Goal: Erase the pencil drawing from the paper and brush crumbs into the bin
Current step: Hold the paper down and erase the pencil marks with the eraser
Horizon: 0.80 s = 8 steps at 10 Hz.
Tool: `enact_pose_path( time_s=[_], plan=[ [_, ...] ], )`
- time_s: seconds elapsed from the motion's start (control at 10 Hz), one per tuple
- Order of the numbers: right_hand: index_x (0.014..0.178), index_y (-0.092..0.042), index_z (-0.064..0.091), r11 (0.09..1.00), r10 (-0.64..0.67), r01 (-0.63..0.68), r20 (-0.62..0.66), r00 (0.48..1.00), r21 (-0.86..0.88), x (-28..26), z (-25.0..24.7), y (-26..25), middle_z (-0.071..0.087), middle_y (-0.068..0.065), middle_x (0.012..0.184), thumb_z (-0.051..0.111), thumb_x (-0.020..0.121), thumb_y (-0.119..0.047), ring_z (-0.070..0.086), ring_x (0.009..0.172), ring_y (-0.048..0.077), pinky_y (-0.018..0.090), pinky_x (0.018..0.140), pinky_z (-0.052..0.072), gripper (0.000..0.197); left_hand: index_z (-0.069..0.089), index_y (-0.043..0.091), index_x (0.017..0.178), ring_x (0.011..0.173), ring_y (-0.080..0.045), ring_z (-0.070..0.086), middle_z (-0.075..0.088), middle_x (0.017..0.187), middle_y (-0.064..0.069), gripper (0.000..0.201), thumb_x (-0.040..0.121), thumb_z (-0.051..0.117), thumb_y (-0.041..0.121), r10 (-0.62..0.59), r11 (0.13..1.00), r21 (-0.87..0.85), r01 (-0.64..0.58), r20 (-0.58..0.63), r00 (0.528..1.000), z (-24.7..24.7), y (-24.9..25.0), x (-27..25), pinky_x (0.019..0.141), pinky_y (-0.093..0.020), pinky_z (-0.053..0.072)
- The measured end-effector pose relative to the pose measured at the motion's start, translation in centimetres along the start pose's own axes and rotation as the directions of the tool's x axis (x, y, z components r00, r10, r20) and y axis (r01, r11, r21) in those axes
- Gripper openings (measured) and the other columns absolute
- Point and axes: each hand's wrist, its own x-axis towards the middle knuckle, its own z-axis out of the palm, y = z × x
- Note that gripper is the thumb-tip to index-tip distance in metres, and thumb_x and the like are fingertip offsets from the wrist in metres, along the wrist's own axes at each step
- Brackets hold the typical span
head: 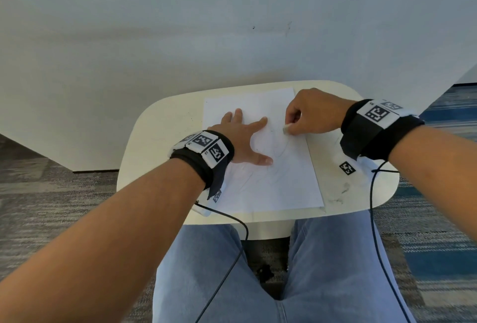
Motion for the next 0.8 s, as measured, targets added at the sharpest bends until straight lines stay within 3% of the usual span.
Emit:
enact_pose_path(
  time_s=[0.1,0.2,0.3,0.4,0.6,0.7,0.8],
  plan=[
    [0.076,-0.018,0.073,1.000,0.002,-0.003,0.107,0.994,0.009,-0.3,-0.2,-0.1,0.069,-0.005,0.075,0.073,0.082,-0.031,0.061,0.057,0.008,0.026,0.057,0.051,0.014,-0.007,0.052,0.151,0.151,-0.029,-0.011,-0.014,0.164,-0.008,0.110,0.068,0.057,0.085,0.001,1.000,-0.003,-0.001,-0.002,1.000,0.1,0.0,0.0,0.117,-0.058,0.020],
    [0.077,-0.019,0.074,1.000,0.027,-0.029,0.134,0.991,0.012,-0.3,-0.6,0.0,0.070,-0.004,0.075,0.074,0.081,-0.033,0.058,0.048,0.006,0.025,0.053,0.054,0.015,-0.006,0.052,0.151,0.151,-0.029,-0.010,-0.014,0.164,-0.008,0.110,0.067,0.057,0.085,0.002,1.000,0.001,-0.002,-0.004,1.000,0.0,-0.1,0.0,0.117,-0.058,0.020],
    [0.073,-0.019,0.072,0.999,0.039,-0.039,0.021,0.999,0.019,-0.2,-0.4,0.3,0.069,-0.003,0.074,0.073,0.080,-0.030,0.063,0.062,0.018,0.026,0.053,0.051,0.013,-0.006,0.052,0.151,0.151,-0.029,-0.010,-0.014,0.164,-0.007,0.109,0.068,0.057,0.085,0.006,1.000,0.001,-0.006,-0.007,1.000,0.1,-0.1,0.1,0.117,-0.058,0.020],
    [0.076,-0.018,0.073,1.000,0.003,-0.001,0.159,0.987,-0.007,-0.5,-0.3,-0.3,0.070,-0.002,0.075,0.073,0.081,-0.030,0.058,0.051,0.013,0.025,0.053,0.053,0.013,-0.006,0.052,0.151,0.151,-0.029,-0.010,-0.014,0.164,-0.008,0.110,0.067,0.057,0.086,0.003,1.000,0.006,-0.003,-0.005,1.000,0.1,-0.1,0.1,0.116,-0.058,0.021],
    [0.073,-0.013,0.072,0.999,-0.036,0.035,-0.023,0.999,-0.008,0.7,0.4,-1.2,0.067,-0.003,0.069,0.070,0.079,-0.020,0.059,0.063,0.015,0.030,0.064,0.051,0.009,-0.007,0.052,0.150,0.151,-0.030,-0.010,-0.015,0.164,-0.009,0.109,0.068,0.056,0.085,0.004,1.000,0.009,-0.004,-0.002,1.000,0.1,-0.1,0.2,0.116,-0.059,0.022],
    [0.073,-0.015,0.073,0.995,-0.087,0.091,0.085,0.993,-0.046,0.5,0.5,-2.1,0.066,-0.006,0.066,0.071,0.080,-0.022,0.059,0.060,0.013,0.027,0.061,0.051,0.010,-0.008,0.052,0.150,0.151,-0.030,-0.010,-0.015,0.163,-0.009,0.109,0.069,0.057,0.085,0.006,1.000,0.016,-0.006,0.001,1.000,0.1,0.0,0.1,0.115,-0.059,0.022],
    [0.073,-0.020,0.074,0.999,-0.043,0.046,0.101,0.994,-0.027,0.9,-0.5,-1.7,0.070,-0.006,0.071,0.073,0.080,-0.027,0.067,0.069,0.023,0.039,0.067,0.059,0.010,-0.008,0.052,0.150,0.151,-0.030,-0.011,-0.015,0.164,-0.009,0.109,0.068,0.057,0.085,0.009,1.000,0.012,-0.009,0.001,1.000,0.0,-0.1,0.1,0.116,-0.059,0.022]
  ],
)
